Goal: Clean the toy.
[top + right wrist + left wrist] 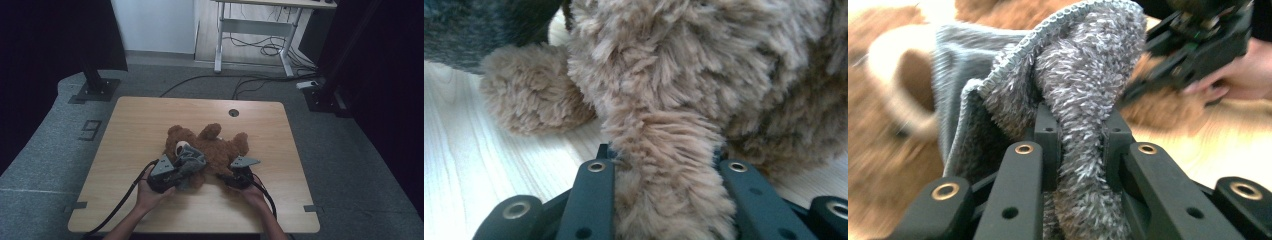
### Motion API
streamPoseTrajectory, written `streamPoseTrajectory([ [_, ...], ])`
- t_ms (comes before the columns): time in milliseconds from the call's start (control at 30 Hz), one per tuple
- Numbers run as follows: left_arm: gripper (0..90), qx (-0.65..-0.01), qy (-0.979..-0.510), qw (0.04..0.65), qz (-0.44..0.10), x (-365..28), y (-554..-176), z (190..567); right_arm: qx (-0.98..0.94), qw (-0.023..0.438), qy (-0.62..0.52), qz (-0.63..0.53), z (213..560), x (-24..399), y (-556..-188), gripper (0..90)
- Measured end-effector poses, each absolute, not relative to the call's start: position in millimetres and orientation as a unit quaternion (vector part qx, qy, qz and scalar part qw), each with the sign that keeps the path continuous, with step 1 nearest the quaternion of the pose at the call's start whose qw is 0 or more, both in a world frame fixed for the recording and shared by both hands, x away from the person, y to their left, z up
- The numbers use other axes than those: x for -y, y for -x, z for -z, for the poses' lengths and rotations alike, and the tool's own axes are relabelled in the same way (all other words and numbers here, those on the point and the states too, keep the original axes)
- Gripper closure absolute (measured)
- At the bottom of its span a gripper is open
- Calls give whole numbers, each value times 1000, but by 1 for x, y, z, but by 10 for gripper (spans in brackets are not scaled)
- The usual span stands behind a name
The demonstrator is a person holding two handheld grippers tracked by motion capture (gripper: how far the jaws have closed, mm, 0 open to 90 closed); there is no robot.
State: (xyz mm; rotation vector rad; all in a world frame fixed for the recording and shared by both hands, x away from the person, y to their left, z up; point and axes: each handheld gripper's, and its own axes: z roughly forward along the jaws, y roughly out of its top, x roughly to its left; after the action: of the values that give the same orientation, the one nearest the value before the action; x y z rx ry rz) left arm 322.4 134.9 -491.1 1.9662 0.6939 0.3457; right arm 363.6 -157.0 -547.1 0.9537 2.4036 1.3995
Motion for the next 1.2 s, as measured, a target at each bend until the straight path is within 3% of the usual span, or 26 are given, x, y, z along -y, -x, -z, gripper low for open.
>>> streamPoseTrajectory([
  [433, 757, -278, -829, 469, -122, -87, -340, 503, -819, 92, -306, -476, 547, 151, -363, 710],
  [600, 757, -274, -832, 457, -154, -95, -337, 499, -822, 91, -301, -475, 547, 151, -362, 711],
  [933, 758, -311, -821, 453, -155, -128, -342, 507, -825, 88, -292, -476, 547, 152, -360, 710],
  [1200, 759, -297, -793, 503, -172, -138, -342, 474, -825, 85, -292, -476, 547, 152, -360, 710],
])
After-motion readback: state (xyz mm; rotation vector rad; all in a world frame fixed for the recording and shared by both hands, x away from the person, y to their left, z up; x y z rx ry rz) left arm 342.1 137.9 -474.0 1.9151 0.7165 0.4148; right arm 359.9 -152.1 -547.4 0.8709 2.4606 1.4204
